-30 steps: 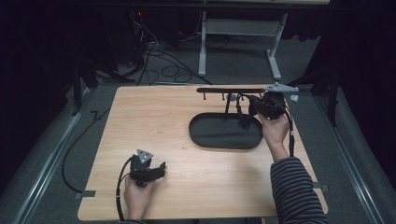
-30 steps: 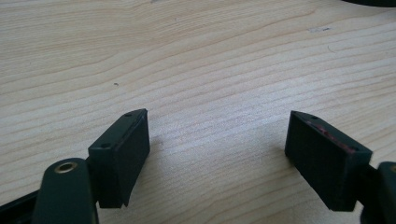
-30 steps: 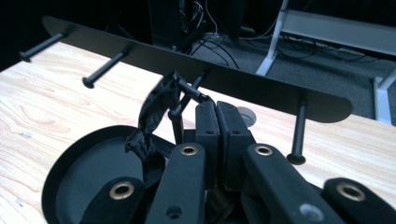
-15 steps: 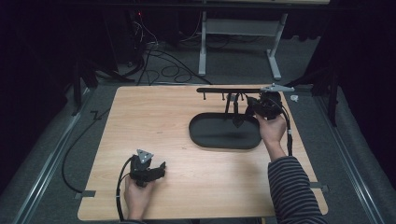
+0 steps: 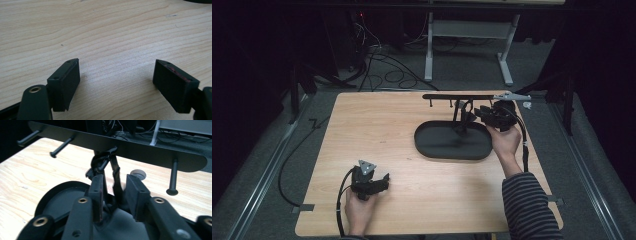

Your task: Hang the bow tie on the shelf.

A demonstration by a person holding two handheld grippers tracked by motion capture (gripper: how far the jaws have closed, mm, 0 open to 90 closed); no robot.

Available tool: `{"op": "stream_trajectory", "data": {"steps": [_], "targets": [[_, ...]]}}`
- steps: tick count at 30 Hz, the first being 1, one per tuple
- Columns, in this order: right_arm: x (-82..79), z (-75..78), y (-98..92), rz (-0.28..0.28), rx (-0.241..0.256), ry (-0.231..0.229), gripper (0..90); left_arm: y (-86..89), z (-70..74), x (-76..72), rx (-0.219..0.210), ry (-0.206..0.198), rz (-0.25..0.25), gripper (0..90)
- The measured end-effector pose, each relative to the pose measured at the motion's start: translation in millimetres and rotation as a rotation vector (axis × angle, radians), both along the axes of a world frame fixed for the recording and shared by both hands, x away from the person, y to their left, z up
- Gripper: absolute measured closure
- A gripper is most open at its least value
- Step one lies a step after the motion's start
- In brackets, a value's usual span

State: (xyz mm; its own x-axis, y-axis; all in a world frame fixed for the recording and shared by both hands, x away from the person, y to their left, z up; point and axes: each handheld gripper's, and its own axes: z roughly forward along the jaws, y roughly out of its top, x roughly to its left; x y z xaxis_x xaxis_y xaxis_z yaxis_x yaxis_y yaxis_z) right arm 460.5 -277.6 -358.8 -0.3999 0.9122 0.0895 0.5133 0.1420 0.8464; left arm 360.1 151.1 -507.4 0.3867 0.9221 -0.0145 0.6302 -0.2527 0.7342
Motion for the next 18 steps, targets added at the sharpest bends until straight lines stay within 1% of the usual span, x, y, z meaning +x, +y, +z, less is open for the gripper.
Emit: {"op": "stream_trajectory", "data": {"steps": [3,6,9,13,18], "targets": [[-5.9,1.1,-3.0,0.011,0.015,-0.003,63.5,-0.3,-0.1,-0.1,-0.002,-0.002,0.002,22.2],[-11.7,1.0,-8.1,0.017,0.034,0.001,61.2,-0.2,-0.1,-0.1,0.0,-0.001,0.001,22.2],[-16.3,0.4,-14.4,0.019,0.049,0.015,59.5,-0.3,-0.1,-0.1,0.0,-0.001,0.001,22.2],[-23.9,0.9,-22.8,0.018,0.072,0.009,59.0,-0.4,-0.1,-0.1,0.0,-0.002,0.002,22.2],[-31.6,0.0,-30.7,0.019,0.075,0.001,58.5,-0.5,-0.1,-0.2,0.0,-0.001,0.003,22.2]]}}
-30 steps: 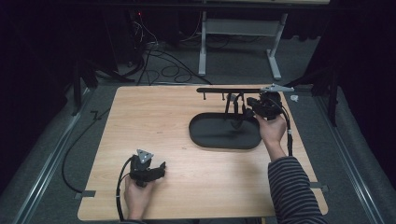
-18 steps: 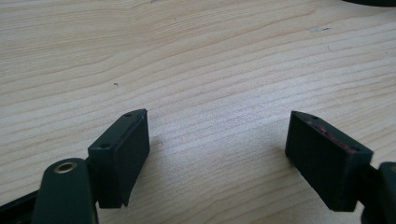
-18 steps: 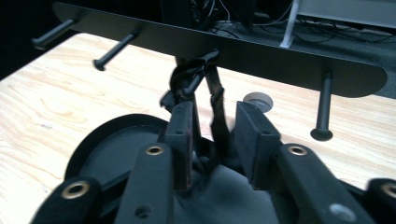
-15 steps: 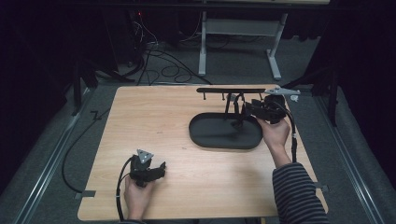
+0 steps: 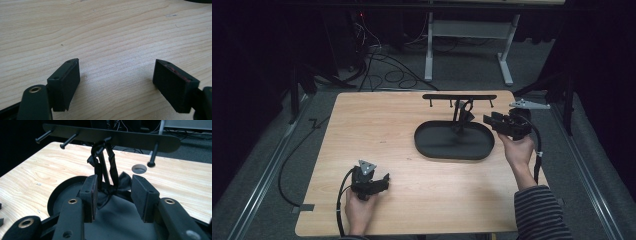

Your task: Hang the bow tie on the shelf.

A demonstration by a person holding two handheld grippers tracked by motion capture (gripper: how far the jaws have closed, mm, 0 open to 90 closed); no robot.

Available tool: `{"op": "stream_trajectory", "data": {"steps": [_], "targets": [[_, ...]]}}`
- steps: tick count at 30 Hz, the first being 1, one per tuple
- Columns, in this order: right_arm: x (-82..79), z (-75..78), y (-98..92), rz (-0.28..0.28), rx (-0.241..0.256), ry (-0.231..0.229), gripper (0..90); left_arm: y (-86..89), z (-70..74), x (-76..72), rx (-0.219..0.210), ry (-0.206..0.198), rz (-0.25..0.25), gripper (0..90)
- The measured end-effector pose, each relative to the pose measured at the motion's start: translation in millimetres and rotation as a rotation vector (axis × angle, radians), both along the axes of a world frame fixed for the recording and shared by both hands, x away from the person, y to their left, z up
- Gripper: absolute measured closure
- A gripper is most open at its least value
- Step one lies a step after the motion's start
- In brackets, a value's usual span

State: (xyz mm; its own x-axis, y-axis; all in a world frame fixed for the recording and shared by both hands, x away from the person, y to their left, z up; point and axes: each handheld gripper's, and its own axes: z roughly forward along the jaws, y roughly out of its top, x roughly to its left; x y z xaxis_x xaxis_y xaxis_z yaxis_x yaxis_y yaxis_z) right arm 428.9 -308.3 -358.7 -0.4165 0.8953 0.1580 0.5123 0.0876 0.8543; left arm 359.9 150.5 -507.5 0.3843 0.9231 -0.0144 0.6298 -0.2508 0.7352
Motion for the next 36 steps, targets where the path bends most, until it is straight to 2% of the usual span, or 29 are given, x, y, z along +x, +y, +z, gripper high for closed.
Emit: {"op": "stream_trajectory", "data": {"steps": [7,13,20,31,36], "targets": [[-6.3,-5.2,-8.9,-0.013,0.008,0.01,58.0,0.0,0.0,0.0,0.0,0.0,0.0,22.2],[-12.8,-6.7,-11.5,-0.007,0.01,0.01,54.2,0.1,0.0,0.0,0.0,0.0,0.0,22.2],[-23.7,-5.1,-15.2,-0.006,0.013,-0.008,52.7,0.0,-0.1,-0.3,-0.003,-0.002,0.002,22.2],[-50.7,-10.6,-20.4,-0.016,0.021,-0.02,52.5,0.0,-0.2,-0.5,-0.003,-0.002,0.0,22.3],[-59.8,-9.9,-24.3,-0.013,0.026,-0.039,52.7,0.0,0.0,-0.8,-0.002,0.0,0.0,22.3]]}}
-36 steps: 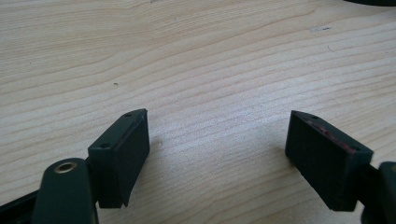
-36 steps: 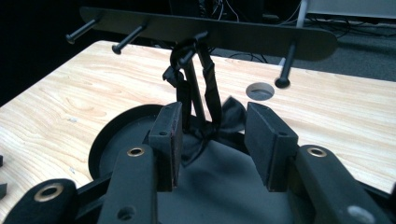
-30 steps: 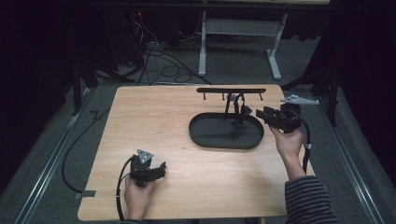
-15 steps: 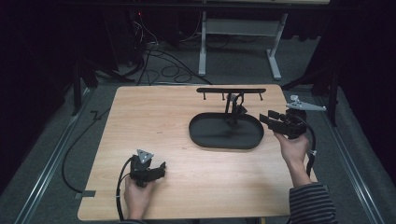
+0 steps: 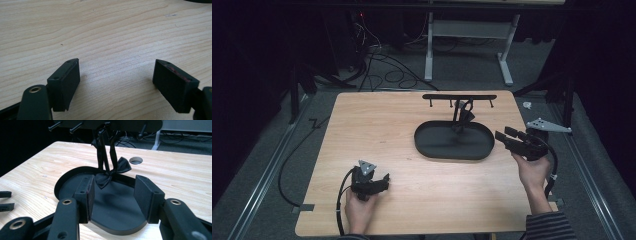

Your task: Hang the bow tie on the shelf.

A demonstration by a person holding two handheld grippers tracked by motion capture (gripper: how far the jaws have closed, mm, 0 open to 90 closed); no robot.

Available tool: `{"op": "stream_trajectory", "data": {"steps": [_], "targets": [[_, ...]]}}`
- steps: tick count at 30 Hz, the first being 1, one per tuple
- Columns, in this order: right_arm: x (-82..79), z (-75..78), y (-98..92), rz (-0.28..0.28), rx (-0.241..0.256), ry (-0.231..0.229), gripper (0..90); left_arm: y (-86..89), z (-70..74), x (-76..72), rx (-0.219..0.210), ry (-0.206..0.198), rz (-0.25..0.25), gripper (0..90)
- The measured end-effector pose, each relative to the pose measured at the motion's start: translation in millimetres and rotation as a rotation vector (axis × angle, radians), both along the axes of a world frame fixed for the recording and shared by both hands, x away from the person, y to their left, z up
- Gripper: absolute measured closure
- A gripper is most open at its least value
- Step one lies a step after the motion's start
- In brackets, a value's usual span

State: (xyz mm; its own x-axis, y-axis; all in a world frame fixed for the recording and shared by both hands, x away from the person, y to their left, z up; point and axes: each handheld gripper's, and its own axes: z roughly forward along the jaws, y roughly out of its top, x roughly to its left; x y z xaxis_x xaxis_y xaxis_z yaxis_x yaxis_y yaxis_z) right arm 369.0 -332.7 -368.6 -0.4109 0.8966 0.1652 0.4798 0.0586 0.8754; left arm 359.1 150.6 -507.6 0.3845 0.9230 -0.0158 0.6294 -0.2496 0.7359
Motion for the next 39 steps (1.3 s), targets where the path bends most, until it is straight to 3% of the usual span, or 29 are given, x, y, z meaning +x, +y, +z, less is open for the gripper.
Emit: {"op": "stream_trajectory", "data": {"steps": [11,39], "targets": [[-15.1,0.7,-6.9,-0.002,0.016,-0.018,52.6,0.0,0.0,-0.1,0.001,0.0,0.0,22.3],[-38.9,-24.4,-12.8,0.007,0.054,0.022,52.3,0.0,0.0,-0.1,0.001,0.0,0.0,22.2]]}}
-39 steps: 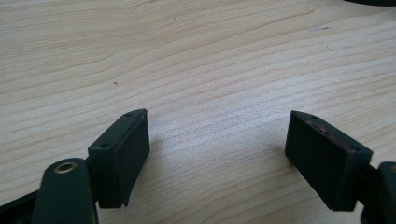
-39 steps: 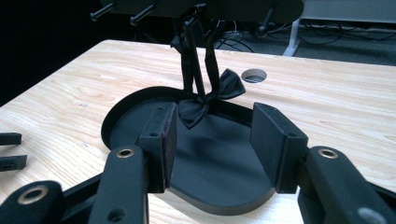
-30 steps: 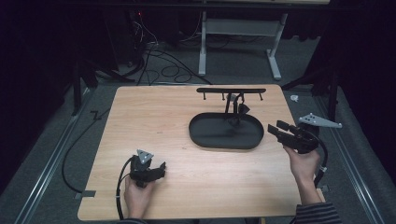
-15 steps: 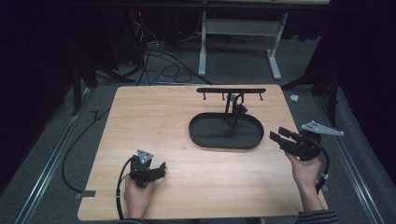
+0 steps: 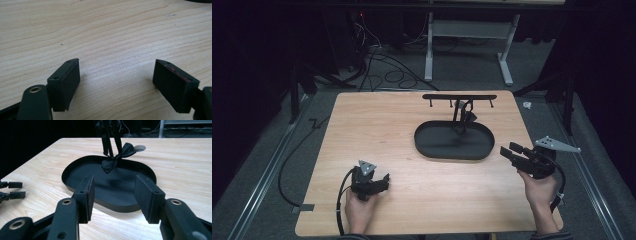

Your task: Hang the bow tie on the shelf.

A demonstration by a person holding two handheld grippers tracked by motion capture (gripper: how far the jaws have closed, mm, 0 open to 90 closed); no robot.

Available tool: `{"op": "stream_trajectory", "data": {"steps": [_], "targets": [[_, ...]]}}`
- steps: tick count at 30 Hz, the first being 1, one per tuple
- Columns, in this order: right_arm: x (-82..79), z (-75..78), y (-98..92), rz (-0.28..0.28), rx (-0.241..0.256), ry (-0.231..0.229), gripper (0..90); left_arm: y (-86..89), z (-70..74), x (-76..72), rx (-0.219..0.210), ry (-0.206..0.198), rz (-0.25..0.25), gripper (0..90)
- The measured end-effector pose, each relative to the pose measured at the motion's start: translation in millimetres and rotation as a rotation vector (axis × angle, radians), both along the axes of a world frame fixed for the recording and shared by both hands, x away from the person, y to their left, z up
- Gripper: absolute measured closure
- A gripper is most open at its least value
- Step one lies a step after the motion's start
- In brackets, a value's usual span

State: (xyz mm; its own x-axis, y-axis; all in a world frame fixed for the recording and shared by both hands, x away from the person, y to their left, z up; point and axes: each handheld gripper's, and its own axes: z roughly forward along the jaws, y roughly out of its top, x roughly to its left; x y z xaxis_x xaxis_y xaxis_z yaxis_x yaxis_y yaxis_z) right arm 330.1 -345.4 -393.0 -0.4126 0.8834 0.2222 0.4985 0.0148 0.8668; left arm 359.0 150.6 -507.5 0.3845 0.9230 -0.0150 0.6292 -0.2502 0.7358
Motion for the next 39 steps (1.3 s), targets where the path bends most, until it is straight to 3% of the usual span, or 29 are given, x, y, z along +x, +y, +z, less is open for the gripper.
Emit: {"op": "stream_trajectory", "data": {"steps": [39], "targets": [[-12.0,-43.8,24.5,0.05,0.039,0.069,52.9,0.0,0.0,-0.1,0.0,0.0,0.0,22.2]]}}
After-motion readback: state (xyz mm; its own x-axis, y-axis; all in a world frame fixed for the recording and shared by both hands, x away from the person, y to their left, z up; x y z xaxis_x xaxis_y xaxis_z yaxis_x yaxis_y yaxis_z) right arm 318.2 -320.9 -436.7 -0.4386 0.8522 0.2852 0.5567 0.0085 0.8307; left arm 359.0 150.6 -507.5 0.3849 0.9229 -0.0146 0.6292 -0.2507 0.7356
